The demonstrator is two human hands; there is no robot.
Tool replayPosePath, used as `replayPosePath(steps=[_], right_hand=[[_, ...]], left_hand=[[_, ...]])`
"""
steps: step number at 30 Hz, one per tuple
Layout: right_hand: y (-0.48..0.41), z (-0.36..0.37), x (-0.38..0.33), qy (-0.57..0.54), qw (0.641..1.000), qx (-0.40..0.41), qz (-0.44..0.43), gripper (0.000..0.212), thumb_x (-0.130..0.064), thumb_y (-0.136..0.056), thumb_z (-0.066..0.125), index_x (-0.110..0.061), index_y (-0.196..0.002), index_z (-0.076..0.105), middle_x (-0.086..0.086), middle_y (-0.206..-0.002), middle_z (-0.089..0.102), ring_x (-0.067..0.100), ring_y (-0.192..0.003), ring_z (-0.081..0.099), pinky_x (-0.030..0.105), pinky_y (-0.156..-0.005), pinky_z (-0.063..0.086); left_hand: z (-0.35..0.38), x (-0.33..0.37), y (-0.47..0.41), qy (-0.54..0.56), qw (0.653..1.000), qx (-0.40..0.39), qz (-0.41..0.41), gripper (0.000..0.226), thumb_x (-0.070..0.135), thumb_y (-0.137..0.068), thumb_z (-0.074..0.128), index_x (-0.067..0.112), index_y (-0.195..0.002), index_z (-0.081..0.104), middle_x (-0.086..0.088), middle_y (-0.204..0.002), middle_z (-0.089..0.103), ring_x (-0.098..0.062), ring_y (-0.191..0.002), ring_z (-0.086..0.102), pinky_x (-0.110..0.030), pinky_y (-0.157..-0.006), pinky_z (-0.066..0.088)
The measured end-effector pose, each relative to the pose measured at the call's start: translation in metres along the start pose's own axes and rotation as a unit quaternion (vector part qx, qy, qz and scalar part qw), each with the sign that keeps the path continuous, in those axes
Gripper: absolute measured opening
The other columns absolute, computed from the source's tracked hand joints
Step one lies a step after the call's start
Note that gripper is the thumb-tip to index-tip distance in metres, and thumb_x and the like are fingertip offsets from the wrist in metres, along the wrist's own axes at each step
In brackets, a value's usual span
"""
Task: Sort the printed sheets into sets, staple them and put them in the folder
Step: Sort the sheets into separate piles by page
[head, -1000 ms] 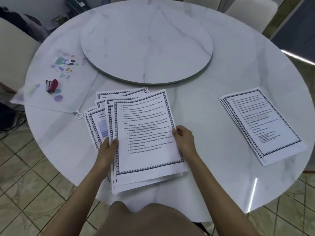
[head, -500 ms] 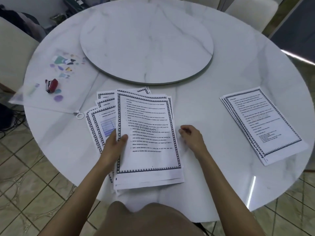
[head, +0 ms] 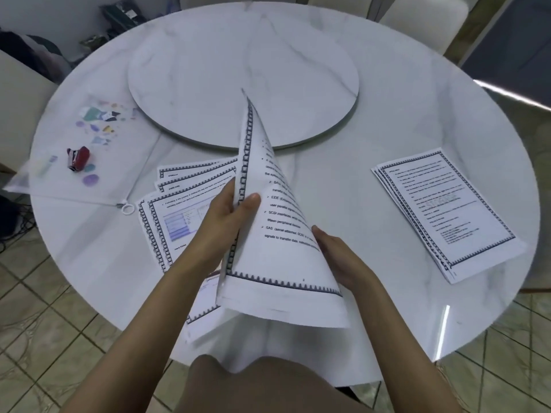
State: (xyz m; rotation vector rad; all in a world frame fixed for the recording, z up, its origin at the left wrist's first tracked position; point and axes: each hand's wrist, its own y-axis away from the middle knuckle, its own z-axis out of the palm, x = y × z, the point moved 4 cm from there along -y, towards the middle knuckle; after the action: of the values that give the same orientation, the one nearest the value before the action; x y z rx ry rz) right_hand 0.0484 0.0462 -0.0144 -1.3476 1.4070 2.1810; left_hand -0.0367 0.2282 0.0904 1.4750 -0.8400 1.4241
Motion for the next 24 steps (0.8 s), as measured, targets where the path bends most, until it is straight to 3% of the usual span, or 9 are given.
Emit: replayPosePath(steps=[3, 7, 9, 13, 16, 18, 20, 22, 24], right_hand=[[0.000, -0.014, -0.009, -0.070, 0.997, 0.024, -0.004, 0.028, -0.028, -0.096, 0.046, -0.008, -0.102, 0.066, 0.003, -0.098, 0.072, 0.016, -0.092, 0.067, 0.024, -0.076, 0.052], [0.006, -0.046, -0.033, 0.032, 0.983, 0.151, -0.095, 0.010, -0.012, -0.093, 0.051, -0.010, -0.094, 0.061, -0.001, -0.085, 0.068, 0.015, -0.081, 0.062, 0.021, -0.073, 0.051], [0.011, -0.063, -0.047, 0.062, 0.964, 0.211, -0.146, 0.010, -0.011, -0.093, 0.051, -0.009, -0.100, 0.058, -0.001, -0.091, 0.066, 0.016, -0.087, 0.062, 0.028, -0.082, 0.050], [0.027, -0.076, -0.082, 0.096, 0.922, 0.286, -0.243, 0.012, -0.008, -0.092, 0.049, -0.019, -0.091, 0.054, -0.003, -0.088, 0.064, 0.012, -0.085, 0.061, 0.027, -0.080, 0.049], [0.040, -0.080, -0.105, 0.107, 0.882, 0.322, -0.327, 0.009, -0.008, -0.092, 0.049, -0.016, -0.093, 0.051, 0.008, -0.085, 0.061, 0.001, -0.075, 0.056, 0.019, -0.074, 0.046], [0.050, -0.080, -0.114, 0.112, 0.852, 0.337, -0.384, 0.007, -0.012, -0.093, 0.048, -0.018, -0.097, 0.049, 0.015, -0.087, 0.060, 0.006, -0.076, 0.053, 0.022, -0.074, 0.044], [0.062, -0.078, -0.119, 0.114, 0.827, 0.355, -0.420, 0.006, -0.015, -0.095, 0.046, -0.021, -0.097, 0.046, 0.012, -0.080, 0.055, 0.010, -0.075, 0.046, 0.022, -0.070, 0.040], [0.073, -0.074, -0.120, 0.107, 0.809, 0.369, -0.445, 0.014, -0.014, -0.096, 0.043, -0.027, -0.093, 0.043, -0.006, -0.073, 0.046, 0.008, -0.070, 0.041, 0.018, -0.065, 0.035], [0.079, -0.071, -0.116, 0.082, 0.803, 0.371, -0.458, 0.021, -0.012, -0.097, 0.041, -0.032, -0.091, 0.040, -0.013, -0.074, 0.043, 0.005, -0.069, 0.040, 0.017, -0.065, 0.035]], left_hand=[[0.011, -0.003, -0.002, -0.020, 1.000, -0.015, 0.004, 0.018, 0.016, -0.093, 0.049, 0.028, -0.105, 0.055, 0.017, -0.088, 0.073, -0.004, -0.081, 0.069, -0.017, -0.064, 0.053], [0.019, -0.013, -0.006, -0.059, 0.998, -0.015, -0.003, 0.018, 0.016, -0.094, 0.049, 0.031, -0.104, 0.054, 0.019, -0.092, 0.068, 0.006, -0.079, 0.066, -0.009, -0.062, 0.049], [0.020, -0.018, -0.010, -0.096, 0.995, -0.007, -0.002, 0.018, 0.019, -0.094, 0.051, 0.031, -0.107, 0.053, 0.022, -0.100, 0.063, 0.006, -0.086, 0.064, -0.011, -0.070, 0.049], [0.030, -0.019, -0.021, -0.149, 0.989, 0.010, 0.022, 0.022, 0.020, -0.094, 0.052, 0.029, -0.114, 0.047, 0.021, -0.107, 0.060, -0.004, -0.103, 0.059, -0.023, -0.087, 0.048], [0.045, -0.003, -0.029, -0.170, 0.982, 0.033, 0.072, 0.028, 0.017, -0.094, 0.050, 0.023, -0.121, 0.045, 0.027, -0.102, 0.056, 0.016, -0.090, 0.057, -0.007, -0.078, 0.045], [0.055, 0.008, -0.034, -0.185, 0.975, 0.054, 0.110, 0.033, 0.016, -0.094, 0.050, 0.018, -0.126, 0.043, 0.029, -0.101, 0.055, 0.021, -0.086, 0.055, -0.003, -0.075, 0.045], [0.064, 0.015, -0.037, -0.187, 0.969, 0.084, 0.141, 0.034, 0.017, -0.094, 0.050, 0.013, -0.127, 0.041, 0.025, -0.101, 0.057, 0.017, -0.086, 0.056, -0.010, -0.080, 0.048], [0.072, 0.019, -0.038, -0.165, 0.967, 0.112, 0.158, 0.040, 0.021, -0.093, 0.049, 0.008, -0.129, 0.039, 0.011, -0.108, 0.060, 0.001, -0.096, 0.059, -0.023, -0.089, 0.049], [0.078, 0.016, -0.038, -0.143, 0.970, 0.123, 0.156, 0.040, 0.020, -0.094, 0.048, 0.012, -0.131, 0.038, 0.009, -0.113, 0.058, -0.003, -0.102, 0.058, -0.025, -0.094, 0.047]])
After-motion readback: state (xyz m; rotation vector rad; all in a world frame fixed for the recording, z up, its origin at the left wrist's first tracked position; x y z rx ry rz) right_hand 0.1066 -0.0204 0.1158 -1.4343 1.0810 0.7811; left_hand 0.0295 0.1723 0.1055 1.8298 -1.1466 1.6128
